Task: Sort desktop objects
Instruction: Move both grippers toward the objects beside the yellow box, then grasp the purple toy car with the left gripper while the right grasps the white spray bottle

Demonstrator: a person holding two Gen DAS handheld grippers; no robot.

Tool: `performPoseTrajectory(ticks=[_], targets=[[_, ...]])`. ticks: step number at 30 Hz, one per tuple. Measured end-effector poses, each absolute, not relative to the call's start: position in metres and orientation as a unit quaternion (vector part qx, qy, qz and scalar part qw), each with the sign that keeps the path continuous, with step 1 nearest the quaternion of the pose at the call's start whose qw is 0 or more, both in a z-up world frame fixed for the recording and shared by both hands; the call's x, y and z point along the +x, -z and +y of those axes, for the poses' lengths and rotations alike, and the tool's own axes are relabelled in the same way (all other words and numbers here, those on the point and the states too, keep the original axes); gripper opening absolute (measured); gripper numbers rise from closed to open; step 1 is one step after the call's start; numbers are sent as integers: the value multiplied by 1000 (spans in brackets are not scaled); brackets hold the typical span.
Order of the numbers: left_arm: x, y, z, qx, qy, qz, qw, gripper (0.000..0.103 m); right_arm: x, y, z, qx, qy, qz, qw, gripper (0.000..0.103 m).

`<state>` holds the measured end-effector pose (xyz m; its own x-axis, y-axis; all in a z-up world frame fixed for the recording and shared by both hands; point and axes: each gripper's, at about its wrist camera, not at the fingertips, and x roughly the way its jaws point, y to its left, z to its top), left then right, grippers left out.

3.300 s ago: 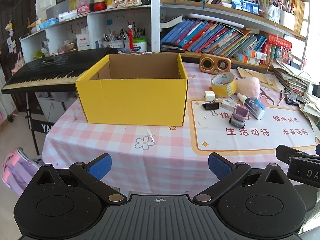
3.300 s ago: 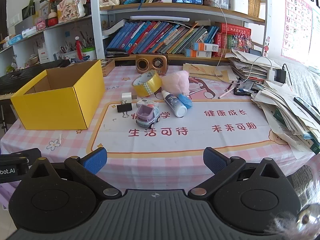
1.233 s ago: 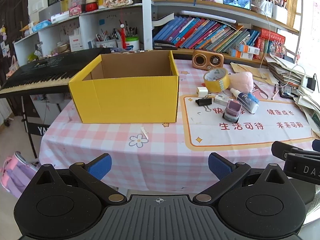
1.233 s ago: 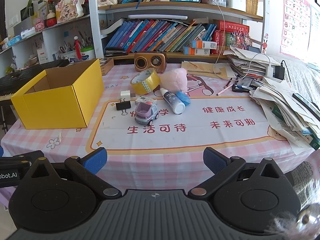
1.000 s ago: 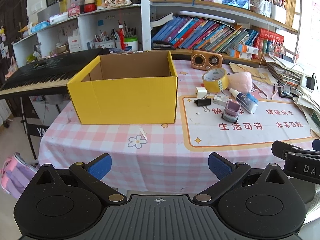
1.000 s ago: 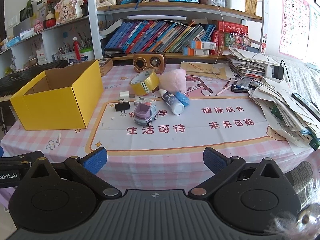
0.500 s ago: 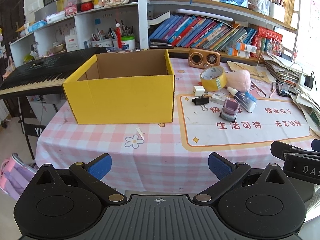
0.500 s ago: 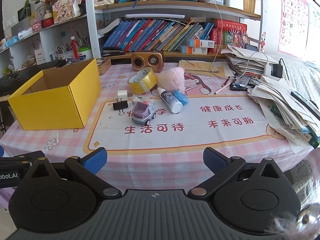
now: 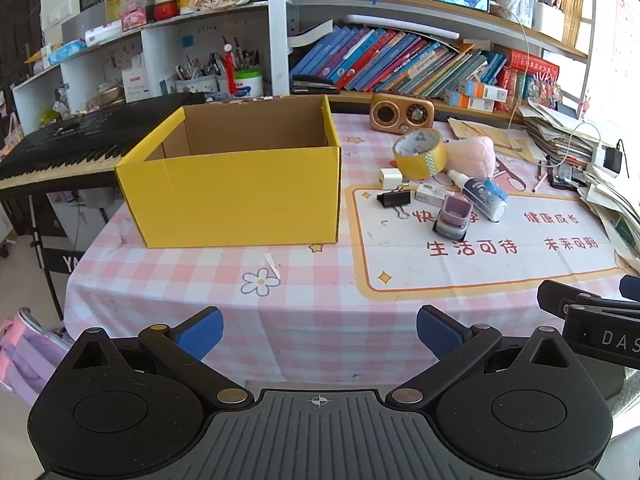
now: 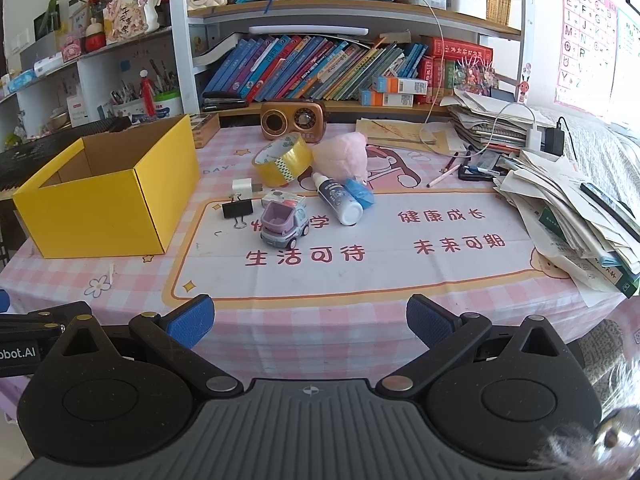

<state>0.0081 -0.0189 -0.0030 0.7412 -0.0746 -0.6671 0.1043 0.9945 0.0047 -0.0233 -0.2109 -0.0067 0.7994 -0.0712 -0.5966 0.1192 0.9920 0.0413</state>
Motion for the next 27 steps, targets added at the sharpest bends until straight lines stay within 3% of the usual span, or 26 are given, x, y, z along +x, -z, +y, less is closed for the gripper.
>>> performPoseTrajectory(ticks=[27], targets=[[31, 10, -54, 25, 81, 369, 925, 103, -7, 11, -244, 44, 69, 328, 941, 103]])
